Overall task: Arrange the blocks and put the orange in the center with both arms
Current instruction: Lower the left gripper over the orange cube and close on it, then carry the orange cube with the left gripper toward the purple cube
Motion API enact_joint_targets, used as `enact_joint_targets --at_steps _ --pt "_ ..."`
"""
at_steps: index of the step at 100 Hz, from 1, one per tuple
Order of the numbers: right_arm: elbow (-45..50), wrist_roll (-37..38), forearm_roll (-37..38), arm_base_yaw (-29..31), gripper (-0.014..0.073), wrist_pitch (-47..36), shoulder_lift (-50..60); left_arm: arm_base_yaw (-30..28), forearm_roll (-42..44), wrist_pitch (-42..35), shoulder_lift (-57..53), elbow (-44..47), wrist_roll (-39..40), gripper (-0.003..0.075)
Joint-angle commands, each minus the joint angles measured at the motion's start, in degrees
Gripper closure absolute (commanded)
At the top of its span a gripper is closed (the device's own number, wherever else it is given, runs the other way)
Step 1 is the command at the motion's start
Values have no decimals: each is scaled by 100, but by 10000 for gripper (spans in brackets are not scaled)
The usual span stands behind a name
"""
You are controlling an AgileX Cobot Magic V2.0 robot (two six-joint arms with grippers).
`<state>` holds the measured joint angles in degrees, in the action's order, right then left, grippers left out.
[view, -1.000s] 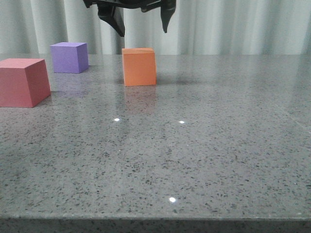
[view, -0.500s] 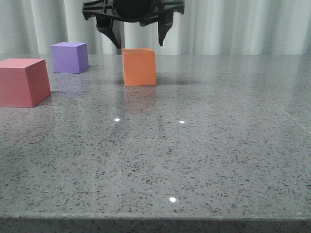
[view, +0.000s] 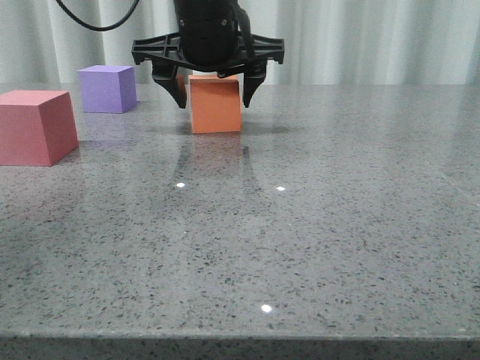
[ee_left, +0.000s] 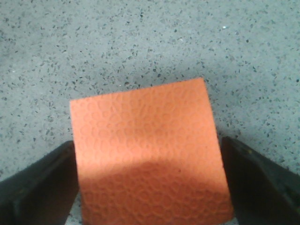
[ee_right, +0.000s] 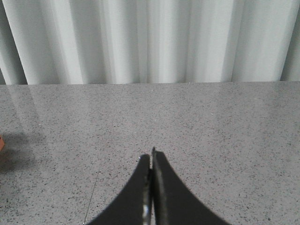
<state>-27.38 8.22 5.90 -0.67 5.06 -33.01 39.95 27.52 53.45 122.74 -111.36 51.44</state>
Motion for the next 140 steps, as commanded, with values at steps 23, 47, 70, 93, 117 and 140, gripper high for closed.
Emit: enact_joint_targets --at_steps 23,47,70,93,117,140 --pt "-159 -47 12 35 662 -446 15 21 188 -30 -346 -194 70 425" --pt "-159 -47 12 35 662 -446 15 21 188 24 -685 -194 -283 544" --pt "-159 -47 12 35 662 -446 15 -93 166 39 -1433 -194 -939 543" --pt "-159 -47 12 35 662 -446 15 -490 -180 336 -2103 -175 -2137 543" --pt "-159 -47 12 35 662 -446 15 -1306 -1107 105 -2666 514 -2832 543" --pt "-159 -47 12 35 662 -446 15 -2107 -2103 -705 -3078 1682 -3856 543"
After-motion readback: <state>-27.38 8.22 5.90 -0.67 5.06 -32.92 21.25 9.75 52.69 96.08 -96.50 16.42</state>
